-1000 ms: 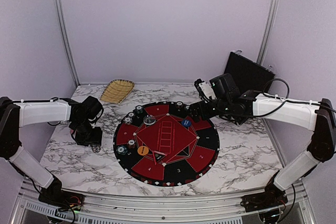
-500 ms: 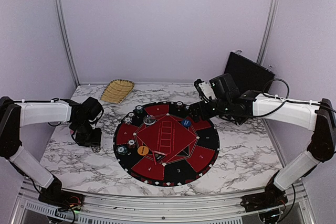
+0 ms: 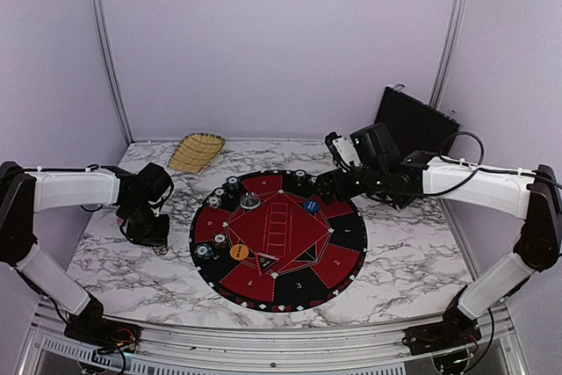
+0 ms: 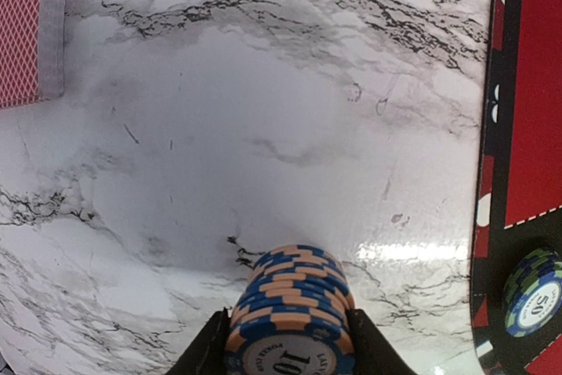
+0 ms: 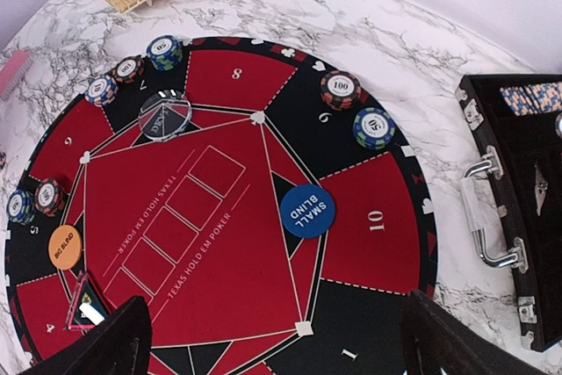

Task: Distribute texas hold em gaming equipment
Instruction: Pick up the pile of poker chips from the pile of poker chips.

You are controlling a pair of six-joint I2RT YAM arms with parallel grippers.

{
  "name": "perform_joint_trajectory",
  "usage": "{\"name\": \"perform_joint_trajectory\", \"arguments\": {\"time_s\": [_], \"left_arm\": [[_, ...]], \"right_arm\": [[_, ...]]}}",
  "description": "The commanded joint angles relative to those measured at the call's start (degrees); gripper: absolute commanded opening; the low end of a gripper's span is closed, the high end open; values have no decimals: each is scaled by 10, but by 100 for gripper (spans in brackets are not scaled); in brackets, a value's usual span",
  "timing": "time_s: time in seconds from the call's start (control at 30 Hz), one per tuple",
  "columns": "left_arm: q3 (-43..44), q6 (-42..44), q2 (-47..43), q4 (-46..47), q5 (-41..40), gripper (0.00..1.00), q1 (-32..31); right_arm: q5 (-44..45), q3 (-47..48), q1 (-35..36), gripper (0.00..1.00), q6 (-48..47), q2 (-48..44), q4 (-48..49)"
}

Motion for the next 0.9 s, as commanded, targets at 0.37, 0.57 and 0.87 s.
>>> {"name": "perform_joint_trajectory", "arguments": {"time_s": [0.37,0.57,0.87], "left_arm": [[10,13,-3,-6,16,40,2],[18,14,-4,-12,16,39,2],[26,14,-6,-21,10,39,1]], "right_arm": [[8,1,5,96,11,-20,4],[8,1,4,96,9,-18,5],[7,1,5,96,9,-17,6]]}}
